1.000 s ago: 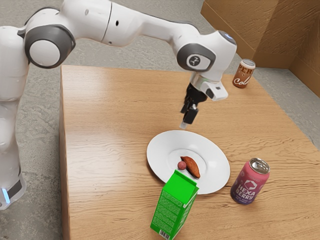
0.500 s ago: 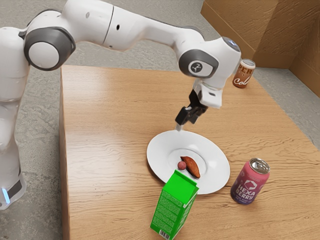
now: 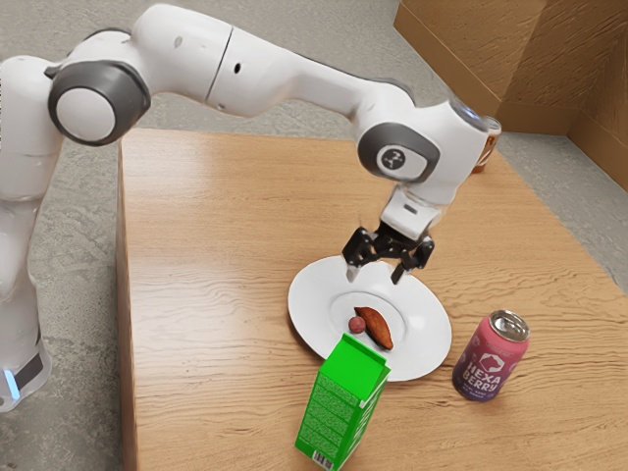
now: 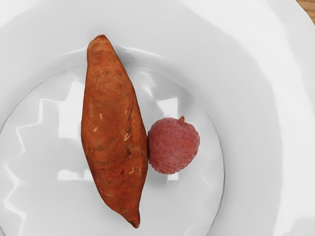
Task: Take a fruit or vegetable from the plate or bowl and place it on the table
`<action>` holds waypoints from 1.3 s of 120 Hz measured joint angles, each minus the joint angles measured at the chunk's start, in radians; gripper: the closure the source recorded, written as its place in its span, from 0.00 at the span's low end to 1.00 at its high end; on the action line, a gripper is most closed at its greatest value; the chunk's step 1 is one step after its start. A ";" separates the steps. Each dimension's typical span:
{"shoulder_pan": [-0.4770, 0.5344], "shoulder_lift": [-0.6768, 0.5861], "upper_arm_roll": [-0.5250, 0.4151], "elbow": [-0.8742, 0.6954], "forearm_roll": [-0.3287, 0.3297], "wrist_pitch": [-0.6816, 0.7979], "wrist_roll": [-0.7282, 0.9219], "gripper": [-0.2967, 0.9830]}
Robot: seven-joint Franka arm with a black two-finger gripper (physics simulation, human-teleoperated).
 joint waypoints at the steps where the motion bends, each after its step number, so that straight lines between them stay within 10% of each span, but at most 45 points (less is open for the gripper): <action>1: 0.000 0.001 0.000 0.000 0.000 0.001 0.004 0.24; 156: 0.003 0.061 0.004 -0.049 -0.072 0.248 0.204 0.24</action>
